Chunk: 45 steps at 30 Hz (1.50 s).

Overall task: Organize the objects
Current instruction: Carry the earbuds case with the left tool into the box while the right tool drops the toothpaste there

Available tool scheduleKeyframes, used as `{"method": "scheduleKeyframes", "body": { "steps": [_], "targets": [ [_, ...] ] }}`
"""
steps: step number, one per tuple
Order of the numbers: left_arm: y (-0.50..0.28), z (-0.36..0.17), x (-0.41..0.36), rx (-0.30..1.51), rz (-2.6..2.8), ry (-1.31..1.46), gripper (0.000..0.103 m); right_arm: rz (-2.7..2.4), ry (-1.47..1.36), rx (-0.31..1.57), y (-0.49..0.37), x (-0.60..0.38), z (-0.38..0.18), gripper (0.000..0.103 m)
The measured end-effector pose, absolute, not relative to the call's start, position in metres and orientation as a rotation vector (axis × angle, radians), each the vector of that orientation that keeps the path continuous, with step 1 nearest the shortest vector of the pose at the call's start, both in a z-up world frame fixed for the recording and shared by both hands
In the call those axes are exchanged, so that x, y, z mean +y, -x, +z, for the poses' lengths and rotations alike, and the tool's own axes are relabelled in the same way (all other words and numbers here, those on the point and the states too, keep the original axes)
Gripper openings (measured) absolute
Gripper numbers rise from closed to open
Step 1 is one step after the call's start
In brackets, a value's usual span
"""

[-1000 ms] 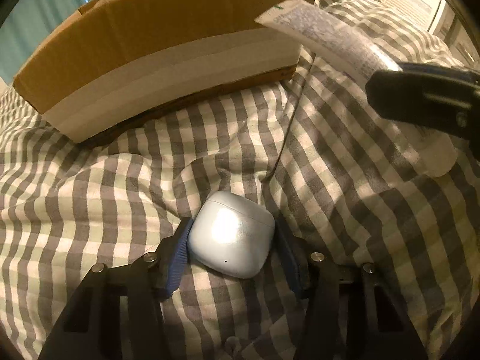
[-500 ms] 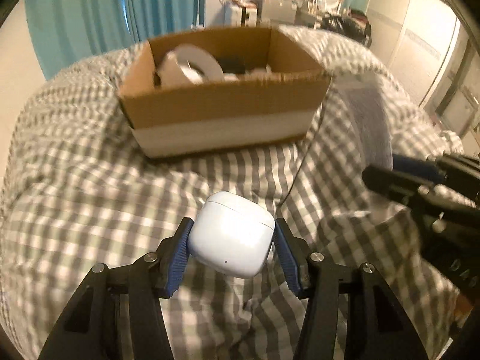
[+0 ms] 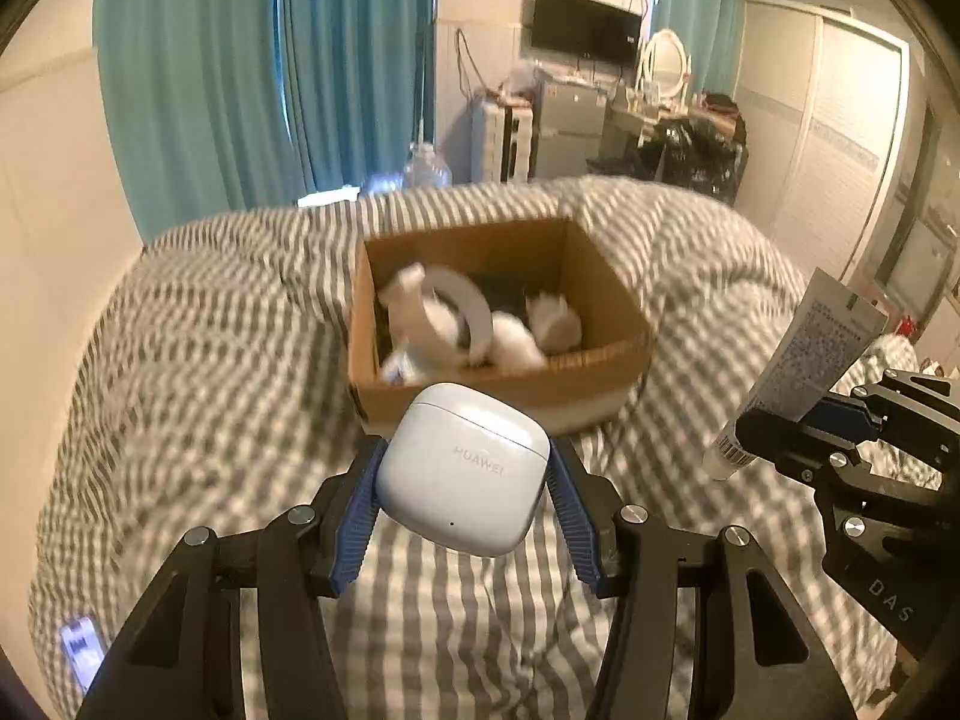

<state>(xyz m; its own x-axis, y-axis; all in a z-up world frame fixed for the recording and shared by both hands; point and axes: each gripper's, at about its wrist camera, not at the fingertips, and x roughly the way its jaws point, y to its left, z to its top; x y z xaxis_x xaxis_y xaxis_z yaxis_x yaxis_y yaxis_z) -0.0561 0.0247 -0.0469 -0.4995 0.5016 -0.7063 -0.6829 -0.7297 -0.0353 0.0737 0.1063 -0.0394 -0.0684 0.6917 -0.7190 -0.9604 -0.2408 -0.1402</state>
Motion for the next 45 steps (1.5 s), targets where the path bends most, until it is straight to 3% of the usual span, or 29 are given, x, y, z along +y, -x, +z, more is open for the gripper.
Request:
{"method": "scheduleKeyframes", "body": {
  "steps": [9, 13, 26, 36, 45],
  "targets": [
    [0.095, 0.007, 0.046, 0.275, 2.256, 0.815, 0.055, 1.676, 0.759, 0.347, -0.070, 0.150, 0.014, 0.019],
    [0.119, 0.010, 0.066, 0.302, 2.263, 0.801, 0.055, 1.684, 0.768, 0.366, -0.074, 0.186, 0.013, 0.019],
    [0.222, -0.056, 0.131, 0.379, 2.218, 0.977, 0.055, 1.653, 0.897, 0.522, -0.088, 0.326, -0.066, 0.019],
    [0.237, -0.097, 0.154, 0.422, 2.142, 1.036, 0.055, 1.653, 0.972, 0.552, -0.095, 0.346, -0.112, 0.019],
    [0.236, -0.109, 0.153, 0.429, 2.116, 1.067, 0.055, 1.638, 0.962, 0.586, -0.097, 0.340, -0.113, 0.020]
  ]
}}
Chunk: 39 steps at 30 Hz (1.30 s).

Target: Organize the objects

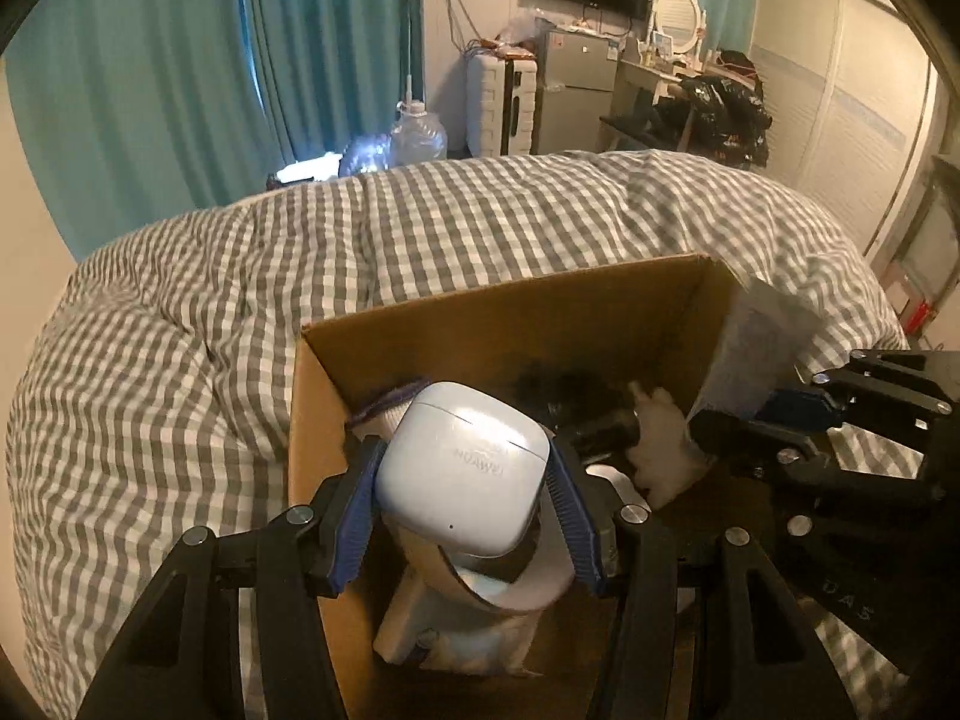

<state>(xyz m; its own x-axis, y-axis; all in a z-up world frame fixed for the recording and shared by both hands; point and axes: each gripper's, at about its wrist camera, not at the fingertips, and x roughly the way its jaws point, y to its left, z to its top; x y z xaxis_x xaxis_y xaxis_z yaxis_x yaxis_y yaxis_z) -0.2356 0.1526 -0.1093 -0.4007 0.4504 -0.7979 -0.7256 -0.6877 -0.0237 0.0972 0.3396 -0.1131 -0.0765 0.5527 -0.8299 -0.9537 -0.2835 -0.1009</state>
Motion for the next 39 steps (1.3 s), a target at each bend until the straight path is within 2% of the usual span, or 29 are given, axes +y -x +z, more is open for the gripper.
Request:
{"method": "scheduleKeyframes", "body": {
  "steps": [2, 3, 4, 5, 6, 9, 11, 15, 19, 25, 31, 39],
  "targets": [
    [0.233, -0.107, 0.148, 0.428, 2.111, 1.078, 0.057, 1.635, 0.939, 0.563, -0.097, 0.330, -0.101, 0.034],
    [0.231, -0.104, 0.146, 0.421, 2.109, 1.072, 0.061, 1.633, 0.923, 0.552, -0.095, 0.324, -0.093, 0.046],
    [0.229, -0.100, 0.142, 0.411, 2.115, 1.065, 0.066, 1.632, 0.910, 0.543, -0.096, 0.321, -0.088, 0.053],
    [0.228, -0.095, 0.140, 0.401, 2.120, 1.062, 0.075, 1.629, 0.884, 0.533, -0.097, 0.315, -0.079, 0.054],
    [0.225, -0.090, 0.136, 0.390, 2.115, 1.056, 0.081, 1.629, 0.871, 0.528, -0.099, 0.310, -0.072, 0.054],
    [0.217, -0.073, 0.128, 0.384, 2.105, 1.044, 0.082, 1.625, 0.832, 0.510, -0.101, 0.297, -0.051, 0.056],
    [0.209, -0.059, 0.122, 0.393, 2.128, 1.020, 0.082, 1.622, 0.800, 0.503, -0.103, 0.290, -0.038, 0.062],
    [0.195, -0.028, 0.107, 0.393, 2.201, 0.953, 0.096, 1.629, 0.726, 0.469, -0.106, 0.266, -0.006, 0.074],
    [0.182, 0.002, 0.089, 0.362, 2.255, 0.895, 0.098, 1.644, 0.661, 0.438, -0.107, 0.241, 0.025, 0.087],
    [0.158, 0.051, 0.057, 0.305, 2.310, 0.813, 0.100, 1.649, 0.574, 0.388, -0.107, 0.199, 0.068, 0.096],
    [0.125, 0.095, 0.027, 0.233, 2.350, 0.690, 0.102, 1.601, 0.484, 0.314, -0.106, 0.162, 0.096, 0.099],
    [0.096, 0.089, 0.011, 0.237, 2.403, 0.623, 0.103, 1.558, 0.417, 0.267, -0.115, 0.129, 0.087, 0.100]
  ]
}}
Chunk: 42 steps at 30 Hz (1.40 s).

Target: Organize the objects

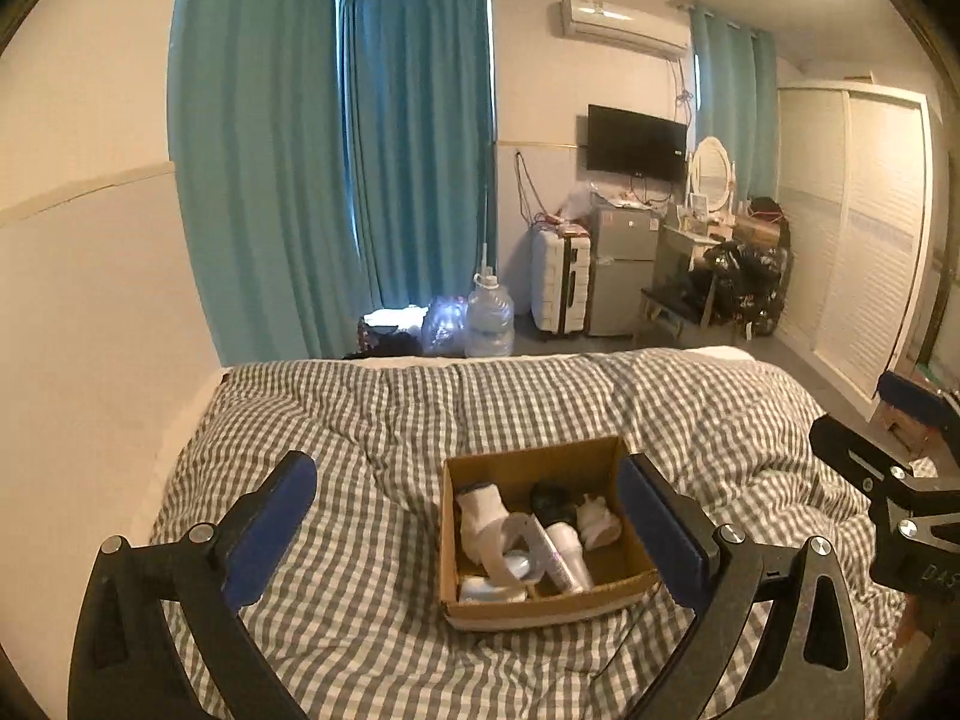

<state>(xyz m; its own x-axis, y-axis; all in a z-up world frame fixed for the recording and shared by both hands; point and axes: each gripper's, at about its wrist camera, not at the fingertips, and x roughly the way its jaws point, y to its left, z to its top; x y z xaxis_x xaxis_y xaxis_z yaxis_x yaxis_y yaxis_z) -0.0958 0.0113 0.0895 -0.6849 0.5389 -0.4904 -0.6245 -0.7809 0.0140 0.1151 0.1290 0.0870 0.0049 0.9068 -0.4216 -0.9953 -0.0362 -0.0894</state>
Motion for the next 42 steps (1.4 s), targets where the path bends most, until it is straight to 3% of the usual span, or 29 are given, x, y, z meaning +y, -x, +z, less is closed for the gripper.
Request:
{"method": "scheduleKeyframes", "body": {
  "steps": [5, 14, 25, 42],
  "targets": [
    [0.078, 0.077, -0.002, 0.200, 2.424, 0.582, 0.103, 1.547, 0.404, 0.222, -0.122, 0.111, 0.063, 0.101],
    [0.031, 0.036, -0.017, 0.286, 2.503, 0.392, 0.103, 1.548, 0.422, 0.239, -0.126, 0.096, 0.013, 0.101],
    [0.045, -0.040, -0.019, 0.250, 2.467, 0.576, 0.103, 1.533, 0.510, 0.300, -0.127, 0.092, -0.050, 0.101],
    [0.046, -0.045, -0.020, 0.257, 2.448, 0.590, 0.103, 1.530, 0.532, 0.298, -0.120, 0.093, -0.052, 0.101]
  ]
}}
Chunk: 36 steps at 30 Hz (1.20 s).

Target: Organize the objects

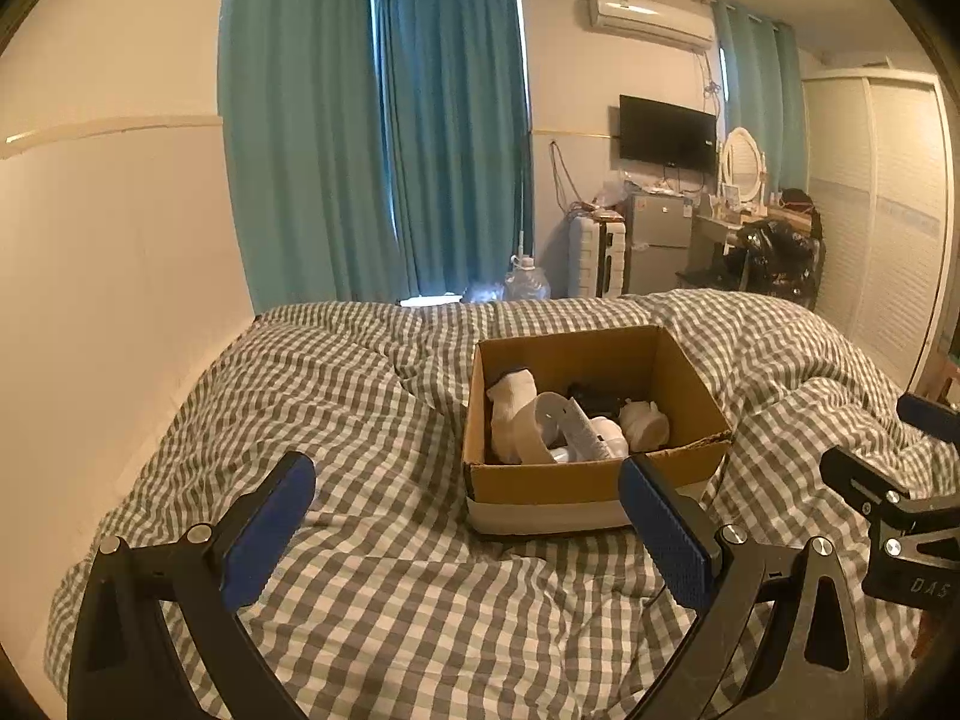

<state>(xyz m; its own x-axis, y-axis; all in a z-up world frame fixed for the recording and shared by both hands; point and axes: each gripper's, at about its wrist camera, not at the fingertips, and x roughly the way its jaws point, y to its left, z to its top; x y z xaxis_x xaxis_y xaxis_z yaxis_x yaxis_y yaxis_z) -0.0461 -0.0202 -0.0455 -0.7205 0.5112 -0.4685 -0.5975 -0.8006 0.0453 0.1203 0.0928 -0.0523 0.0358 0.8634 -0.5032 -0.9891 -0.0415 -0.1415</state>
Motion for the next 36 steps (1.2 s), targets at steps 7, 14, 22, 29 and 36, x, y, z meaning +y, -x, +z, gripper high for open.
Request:
{"method": "scheduleKeyframes", "body": {
  "steps": [7, 14, 22, 29, 36],
  "targets": [
    [0.0451, -0.0474, -0.0189, 0.263, 2.425, 0.599, 0.103, 1.531, 0.540, 0.294, -0.1186, 0.0924, -0.0524, 0.101],
    [0.0467, -0.0505, -0.0187, 0.267, 2.423, 0.613, 0.103, 1.531, 0.537, 0.292, -0.1183, 0.0912, -0.0516, 0.101],
    [0.0463, -0.0523, -0.0192, 0.264, 2.415, 0.610, 0.103, 1.531, 0.543, 0.291, -0.1178, 0.0905, -0.0527, 0.101],
    [0.0470, -0.0536, -0.0210, 0.255, 2.411, 0.618, 0.103, 1.524, 0.552, 0.285, -0.1164, 0.0907, -0.0545, 0.101],
    [0.0461, -0.0536, -0.0223, 0.257, 2.399, 0.612, 0.103, 1.523, 0.553, 0.286, -0.1160, 0.0908, -0.0553, 0.101]
  ]
}}
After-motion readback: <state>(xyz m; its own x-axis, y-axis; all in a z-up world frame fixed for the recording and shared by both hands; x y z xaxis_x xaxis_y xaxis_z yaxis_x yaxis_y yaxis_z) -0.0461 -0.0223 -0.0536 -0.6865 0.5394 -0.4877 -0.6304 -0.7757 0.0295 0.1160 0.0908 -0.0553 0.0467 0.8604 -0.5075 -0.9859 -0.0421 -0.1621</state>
